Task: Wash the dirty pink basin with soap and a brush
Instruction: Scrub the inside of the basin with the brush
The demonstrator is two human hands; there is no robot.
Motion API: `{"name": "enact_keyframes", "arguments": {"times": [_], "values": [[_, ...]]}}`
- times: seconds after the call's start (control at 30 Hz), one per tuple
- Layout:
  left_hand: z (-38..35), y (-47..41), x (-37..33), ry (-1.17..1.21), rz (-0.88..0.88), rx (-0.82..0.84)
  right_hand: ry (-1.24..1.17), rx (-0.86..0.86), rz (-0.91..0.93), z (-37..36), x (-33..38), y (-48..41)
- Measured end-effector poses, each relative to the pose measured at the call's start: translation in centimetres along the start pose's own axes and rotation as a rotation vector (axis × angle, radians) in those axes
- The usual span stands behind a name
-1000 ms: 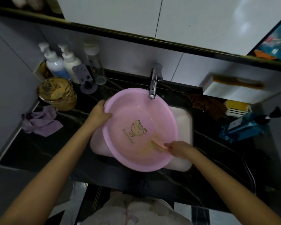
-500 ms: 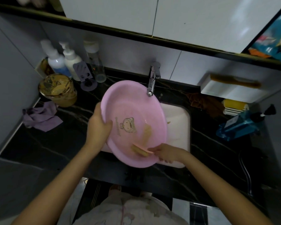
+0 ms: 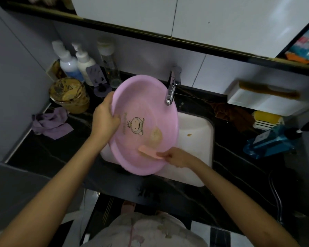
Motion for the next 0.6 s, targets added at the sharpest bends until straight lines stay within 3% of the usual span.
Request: {"name": "enact_keyframes", "arguments": {"times": [0.07,0.13,0.2,0.3,0.37,0.5,0.6], "values": [[-0.1,-0.1,-0.2,-0.012,0.002,0.007,0.128,-0.155,-0.117,4.1,-2.1,-0.2],[-0.1,-0.1,-0.2,-0.022,0.013,0.005,0.409,-0.278,-0.181,7.8,-2.1,-0.4],[-0.3,-0.1,-0.2,-0.036,0.021,0.009,0.633,-0.389,-0.153,10.5,-0.3,-0.6],[-0.2,0.0,-0.2,-0.059,0.032,0.002,0.705,-0.530,-0.119,13.7,1.3,-0.3],[-0.2,0.0,-0.3,-0.064,0.033,-0.005,0.762,-0.528,-0.157,14.0,1.0,0.0],[0.0,0.1,-0.5,-0.069,0.020,-0.008,0.691,-0.287,-0.107,8.3,-0.8,-0.1],[0.0,0.1,-0.5,-0.080,0.023,-0.011,0.708,-0.381,-0.138,9.6,-1.0,0.1]]}}
Point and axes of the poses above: each hand's wrist, its own y-axis away from the middle knuckle, its own z-axis out of the back of the hand, x = y × z, the point moved 9 cm from there along -y, towards the middle knuckle, and after that the axes turned 11 degrees about x, right-handed, at the moved point
